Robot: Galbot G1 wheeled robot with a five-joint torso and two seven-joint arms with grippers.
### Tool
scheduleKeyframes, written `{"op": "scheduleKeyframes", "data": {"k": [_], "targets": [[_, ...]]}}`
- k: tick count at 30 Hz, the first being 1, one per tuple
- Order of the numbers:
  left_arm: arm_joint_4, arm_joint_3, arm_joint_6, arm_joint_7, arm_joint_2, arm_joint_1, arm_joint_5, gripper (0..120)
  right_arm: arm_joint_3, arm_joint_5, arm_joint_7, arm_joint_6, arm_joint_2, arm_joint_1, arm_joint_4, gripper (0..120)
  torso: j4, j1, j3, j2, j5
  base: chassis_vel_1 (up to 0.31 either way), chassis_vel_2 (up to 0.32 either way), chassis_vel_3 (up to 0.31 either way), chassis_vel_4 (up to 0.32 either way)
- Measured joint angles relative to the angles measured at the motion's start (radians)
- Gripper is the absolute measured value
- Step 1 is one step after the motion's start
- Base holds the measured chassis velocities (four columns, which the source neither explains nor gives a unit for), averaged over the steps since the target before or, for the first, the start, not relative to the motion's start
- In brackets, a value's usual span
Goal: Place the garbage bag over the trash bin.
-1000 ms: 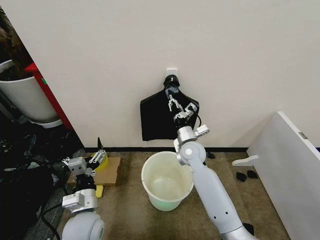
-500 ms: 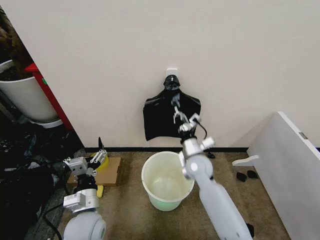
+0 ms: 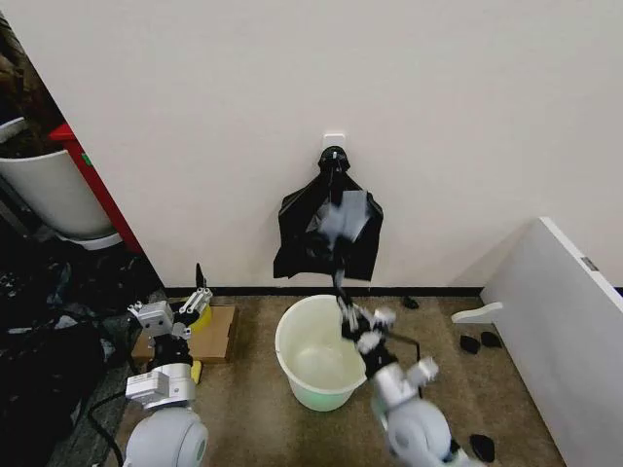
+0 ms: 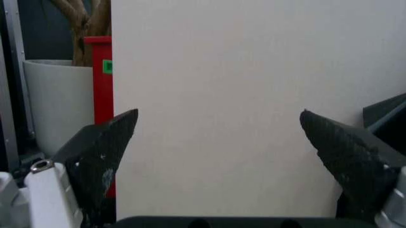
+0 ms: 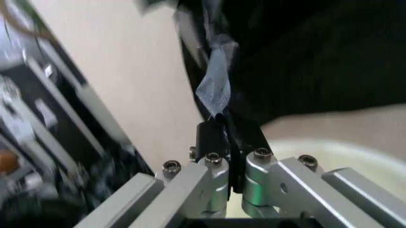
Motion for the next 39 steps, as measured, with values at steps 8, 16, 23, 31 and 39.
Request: {"op": "scheduleKeyframes", "data": {"k": [8,16,23,31,39], "targets": [[0.008,0.005,0.001,0.001,0.0,-0.017,-0.006,100,0.017,-0.135,-0.098,0.075,-0.011,-0.036,-0.058,0,0.0001,0.0,0.0,0.0,0.0001,0.0,0.0,0.0,0.0],[0.026,0.0,0.003,0.001,0.004,-0.034,-0.013,100,0.088,-0.279,-0.295,0.213,0.007,0.011,-0.196,0,0.0001,0.0,0.0,0.0,0.0,0.0,0.0,0.0,0.0],[0.033,0.001,0.003,0.002,0.004,-0.036,-0.013,100,0.122,-0.236,-0.386,0.255,0.016,0.034,-0.208,0,0.0001,0.0,0.0,0.0,-0.0002,0.0,0.0,0.0,0.0],[0.026,0.0,0.005,0.002,-0.001,-0.036,-0.012,100,0.198,-0.015,-0.481,0.25,0.008,0.017,-0.098,32,0.0,0.0,0.0,0.0,-0.0002,0.0,0.0,0.0,0.0],[0.021,0.003,0.004,0.002,-0.01,-0.031,-0.005,100,0.247,-0.134,-0.316,0.265,0.004,0.0,-0.065,58,0.0,0.0,0.0,0.0,-0.0002,0.0,0.0,0.0,0.0]]}}
